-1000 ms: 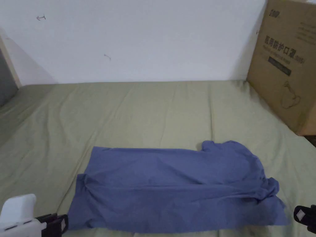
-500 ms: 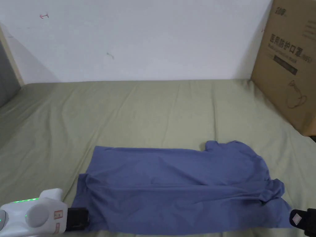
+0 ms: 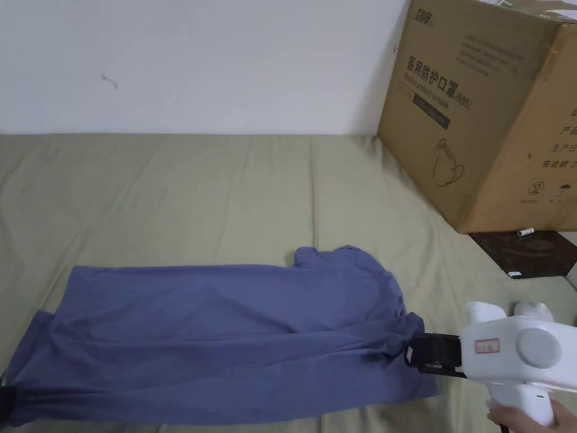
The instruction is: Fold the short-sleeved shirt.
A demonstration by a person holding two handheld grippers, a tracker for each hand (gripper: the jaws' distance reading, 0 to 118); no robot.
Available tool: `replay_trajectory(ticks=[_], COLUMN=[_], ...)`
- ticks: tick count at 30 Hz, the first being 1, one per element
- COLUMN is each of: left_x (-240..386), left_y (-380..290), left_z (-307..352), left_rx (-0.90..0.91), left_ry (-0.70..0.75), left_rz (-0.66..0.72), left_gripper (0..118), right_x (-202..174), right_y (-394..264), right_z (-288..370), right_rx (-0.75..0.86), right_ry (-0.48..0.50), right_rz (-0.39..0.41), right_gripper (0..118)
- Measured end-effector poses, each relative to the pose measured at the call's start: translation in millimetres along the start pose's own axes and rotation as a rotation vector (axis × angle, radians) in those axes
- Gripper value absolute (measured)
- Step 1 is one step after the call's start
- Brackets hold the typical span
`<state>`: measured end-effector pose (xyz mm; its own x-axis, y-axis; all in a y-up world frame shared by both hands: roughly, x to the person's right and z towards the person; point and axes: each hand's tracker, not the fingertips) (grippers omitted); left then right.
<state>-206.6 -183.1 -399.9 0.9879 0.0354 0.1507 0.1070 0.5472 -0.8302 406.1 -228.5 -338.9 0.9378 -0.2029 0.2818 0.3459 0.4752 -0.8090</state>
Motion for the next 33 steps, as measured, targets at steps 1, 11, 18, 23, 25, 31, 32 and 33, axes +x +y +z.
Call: replay_trajectory(ticks=[1,11,18,23,25,31,32,33], left_x=[1,-5,-17,-22,-24,-27,-27,-28], left_y=[1,-1,-33,-103,-126,-146,-146,-145], left_z=[0,-3,44,73,78,80,83,86], left_rx=[-0.003,-0.032,-0.026,-0.083,-0.103,-0.075,-0.063,-0.054], left_ry=[0.001,-0.016,-0.059,-0.092,-0.132,-0.111,-0.102,-0.106], left_rz=[-0.008,0.015,0.048,0.086,0.119,0.142,0.137,0.135], left_gripper=[3,3,3,3,4,54,78,97], right_x=[2,-11,0,14,20,26,24,22], right_y=[4,0,-33,-91,-114,-141,-142,-142], right_z=[-11,-4,73,110,109,94,96,99], right_rx=[-0.040,-0.167,-0.139,-0.173,-0.211,-0.203,-0.180,-0.162], right_ry=[-0.008,-0.008,0.000,0.008,-0.007,-0.044,-0.059,-0.051], right_rz=[-0.003,0.126,0.196,0.226,0.224,0.147,0.156,0.159], right_gripper=[116,8,8,8,8,51,76,103])
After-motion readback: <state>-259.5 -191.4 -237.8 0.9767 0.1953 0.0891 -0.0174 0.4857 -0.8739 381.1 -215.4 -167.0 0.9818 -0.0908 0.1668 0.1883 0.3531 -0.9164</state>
